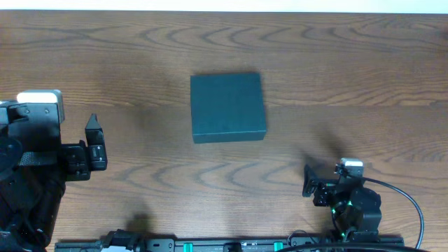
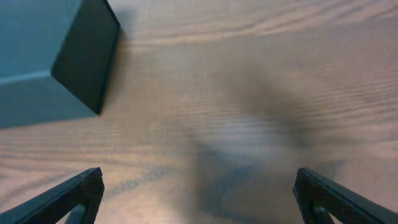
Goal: Pack container
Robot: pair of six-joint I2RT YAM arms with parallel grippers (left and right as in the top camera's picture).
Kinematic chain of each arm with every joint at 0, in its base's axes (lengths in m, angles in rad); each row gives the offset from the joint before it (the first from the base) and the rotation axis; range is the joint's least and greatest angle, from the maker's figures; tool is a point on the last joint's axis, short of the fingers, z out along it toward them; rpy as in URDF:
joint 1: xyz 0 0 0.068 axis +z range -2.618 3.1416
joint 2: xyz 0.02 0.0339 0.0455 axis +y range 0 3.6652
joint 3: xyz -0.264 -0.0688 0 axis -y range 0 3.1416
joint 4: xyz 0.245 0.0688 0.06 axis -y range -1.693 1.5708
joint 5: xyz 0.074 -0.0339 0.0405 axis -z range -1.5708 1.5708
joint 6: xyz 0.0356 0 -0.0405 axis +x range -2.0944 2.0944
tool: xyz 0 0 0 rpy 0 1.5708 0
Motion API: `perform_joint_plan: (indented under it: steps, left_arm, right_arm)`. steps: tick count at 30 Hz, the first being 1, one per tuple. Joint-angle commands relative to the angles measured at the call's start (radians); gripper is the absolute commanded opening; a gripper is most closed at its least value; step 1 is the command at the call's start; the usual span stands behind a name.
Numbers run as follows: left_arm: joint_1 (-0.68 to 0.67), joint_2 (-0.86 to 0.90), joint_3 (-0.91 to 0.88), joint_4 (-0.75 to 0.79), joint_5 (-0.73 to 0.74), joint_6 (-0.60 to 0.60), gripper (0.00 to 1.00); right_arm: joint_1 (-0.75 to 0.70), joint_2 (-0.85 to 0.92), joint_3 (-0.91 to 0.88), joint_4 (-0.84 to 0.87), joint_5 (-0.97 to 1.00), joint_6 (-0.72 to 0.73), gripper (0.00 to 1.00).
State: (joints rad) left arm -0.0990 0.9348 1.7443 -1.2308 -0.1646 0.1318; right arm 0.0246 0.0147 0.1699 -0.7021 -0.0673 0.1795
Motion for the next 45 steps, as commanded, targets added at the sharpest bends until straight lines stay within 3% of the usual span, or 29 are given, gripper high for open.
perform_joint_plan:
  steps: [1,32,37,45]
  left_arm:
    - [0.005,-0.003,-0.002,0.000,-0.008,0.003,0.99]
    - [0.005,-0.032,-0.065,0.038,-0.021,-0.005,0.99]
    - [0.046,-0.173,-0.332,0.235,0.096,-0.133,0.99]
    - [0.076,-0.552,-1.038,0.757,0.169,-0.164,0.99]
  right_arm:
    - [-0.006,-0.009,-0.011,0.003,0.018,0.014,0.99]
    - [-0.006,-0.009,-0.011,0.003,0.018,0.014,0.99]
    - [-0.006,-0.009,-0.011,0.003,0.018,0.014,0.99]
    - [-0.006,-0.009,-0.011,0.003,0.018,0.014,0.99]
